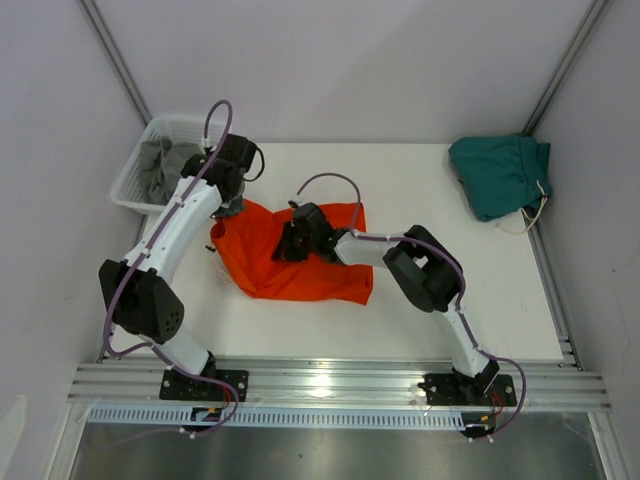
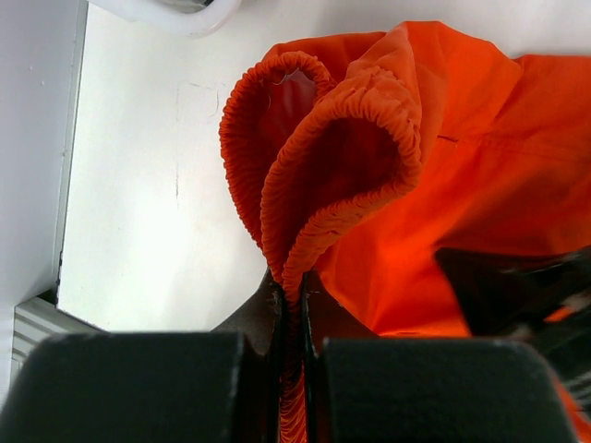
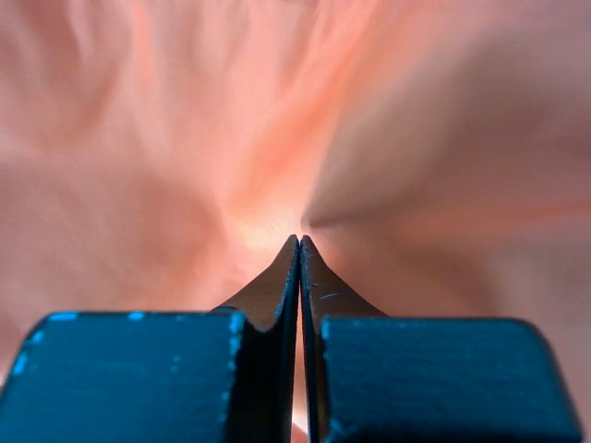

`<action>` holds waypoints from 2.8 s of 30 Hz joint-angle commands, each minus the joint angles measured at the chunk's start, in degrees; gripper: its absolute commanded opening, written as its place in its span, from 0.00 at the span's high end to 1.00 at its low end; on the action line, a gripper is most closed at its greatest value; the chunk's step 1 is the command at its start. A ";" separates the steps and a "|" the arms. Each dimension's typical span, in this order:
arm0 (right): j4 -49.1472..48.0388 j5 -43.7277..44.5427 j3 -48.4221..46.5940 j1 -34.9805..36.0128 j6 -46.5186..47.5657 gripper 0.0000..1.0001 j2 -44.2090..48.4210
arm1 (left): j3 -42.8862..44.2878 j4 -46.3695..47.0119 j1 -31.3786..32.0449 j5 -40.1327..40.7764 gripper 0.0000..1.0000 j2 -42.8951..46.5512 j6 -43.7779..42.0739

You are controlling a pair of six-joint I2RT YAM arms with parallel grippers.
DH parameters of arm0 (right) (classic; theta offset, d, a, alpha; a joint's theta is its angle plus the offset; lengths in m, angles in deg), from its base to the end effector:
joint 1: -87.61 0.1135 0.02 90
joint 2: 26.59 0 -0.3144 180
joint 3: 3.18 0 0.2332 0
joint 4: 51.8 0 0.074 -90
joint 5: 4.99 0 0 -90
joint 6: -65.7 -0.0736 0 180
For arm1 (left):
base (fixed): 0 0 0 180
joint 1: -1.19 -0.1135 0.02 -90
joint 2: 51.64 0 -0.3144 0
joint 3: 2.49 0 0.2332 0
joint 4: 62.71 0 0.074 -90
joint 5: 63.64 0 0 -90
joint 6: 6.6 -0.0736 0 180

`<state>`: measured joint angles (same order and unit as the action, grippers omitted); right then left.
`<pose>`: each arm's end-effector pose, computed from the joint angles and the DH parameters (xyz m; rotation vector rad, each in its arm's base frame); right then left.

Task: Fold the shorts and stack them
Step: Fold the shorts

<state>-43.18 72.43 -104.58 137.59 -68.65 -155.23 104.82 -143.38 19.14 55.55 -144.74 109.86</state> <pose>0.3362 0.4253 0.1669 -0.2558 2.4178 1.0916 0.3139 -0.0639 0.3579 -0.3266 2.5281 0.4132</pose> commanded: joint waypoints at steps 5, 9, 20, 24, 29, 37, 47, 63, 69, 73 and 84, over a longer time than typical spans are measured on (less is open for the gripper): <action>-4.43 -2.54 -0.07 -3.83 -1.25 1.00 4.01 | 1.29 -0.69 1.64 3.77 1.00 3.36 0.35; -4.44 -3.68 -4.72 -4.80 -1.43 1.00 0.33 | 1.03 -0.69 1.99 3.59 1.00 4.24 0.26; -4.26 1.23 -16.07 -4.62 -3.98 1.00 -12.94 | 1.20 -1.57 5.42 4.91 0.99 3.63 0.52; 0.57 3.35 -22.03 -3.40 -4.42 1.00 -17.43 | 1.73 -1.31 6.83 4.74 1.00 3.54 0.52; -1.36 2.57 -23.19 -1.55 -5.20 1.00 -18.84 | 3.40 -2.18 8.23 4.82 0.99 1.34 0.70; 0.31 1.60 -20.82 -3.56 -1.09 1.00 -9.29 | 6.64 -3.68 8.32 5.35 0.99 -0.06 0.61; -1.71 -0.41 -1.94 -9.36 1.55 1.00 12.33 | 10.34 -5.79 8.32 5.97 0.99 -3.14 0.44; 9.54 -0.16 27.00 -25.19 15.35 0.99 29.94 | 11.84 -6.93 10.52 10.36 1.00 -5.34 -0.01; 7.17 -2.36 26.99 -24.84 14.13 0.98 25.81 | 14.03 -8.77 13.33 13.26 1.00 -7.53 1.23; 6.90 -2.80 27.44 -24.05 14.21 0.98 25.46 | 16.14 -11.57 15.78 16.76 1.00 -10.77 2.80; 6.90 -2.19 28.84 -21.41 12.90 0.98 19.48 | 29.72 -23.42 24.49 25.73 0.99 -22.55 8.96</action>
<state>-36.31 69.20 -76.89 115.40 -55.87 -133.91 126.32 -155.44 41.05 75.39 -164.70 115.35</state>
